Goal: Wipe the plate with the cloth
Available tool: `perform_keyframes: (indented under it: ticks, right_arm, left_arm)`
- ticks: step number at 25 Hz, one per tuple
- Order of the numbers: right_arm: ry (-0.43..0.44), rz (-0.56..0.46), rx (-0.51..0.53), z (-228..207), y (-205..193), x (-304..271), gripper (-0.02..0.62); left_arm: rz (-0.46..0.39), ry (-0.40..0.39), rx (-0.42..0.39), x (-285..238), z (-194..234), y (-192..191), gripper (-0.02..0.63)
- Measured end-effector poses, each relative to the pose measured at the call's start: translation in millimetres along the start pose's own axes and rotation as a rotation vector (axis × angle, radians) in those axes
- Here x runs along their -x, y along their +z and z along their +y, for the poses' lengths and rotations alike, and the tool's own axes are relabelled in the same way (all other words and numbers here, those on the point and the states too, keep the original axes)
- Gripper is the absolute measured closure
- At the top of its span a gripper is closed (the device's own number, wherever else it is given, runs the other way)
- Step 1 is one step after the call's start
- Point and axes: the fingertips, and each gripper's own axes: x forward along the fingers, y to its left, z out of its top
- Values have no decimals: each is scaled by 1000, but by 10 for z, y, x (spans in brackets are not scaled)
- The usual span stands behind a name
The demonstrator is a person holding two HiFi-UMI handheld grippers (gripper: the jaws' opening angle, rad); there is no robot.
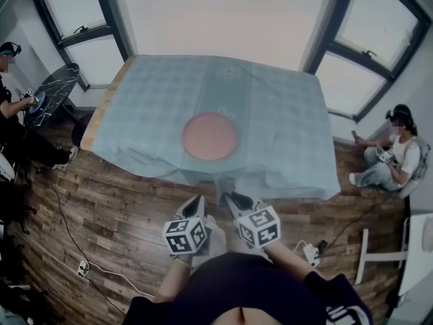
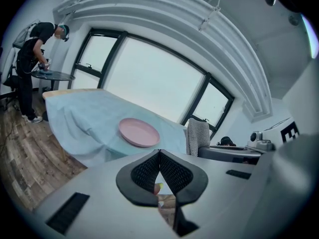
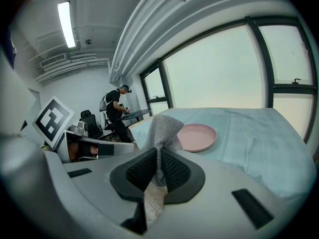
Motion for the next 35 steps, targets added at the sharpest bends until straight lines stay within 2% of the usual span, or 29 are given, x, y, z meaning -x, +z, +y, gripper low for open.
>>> perform_keyframes:
  ticks: [11, 19, 27, 35]
  right_arm:
    - [-42, -8, 7, -272, 519, -667, 563]
    - [-86, -17, -26, -514, 747, -1033, 563]
    - [-138, -17, -59, -686, 786, -1295, 563]
    - [-167, 0, -67, -744, 813, -1419, 563]
  left_arm:
    - [15, -18, -25, -532, 434, 617, 592]
    - [45, -43, -52, -927, 676, 925, 592]
    - [70, -69, -74, -1192, 863, 1074, 592]
    - [103, -71, -67, -1318, 1047, 1049, 592]
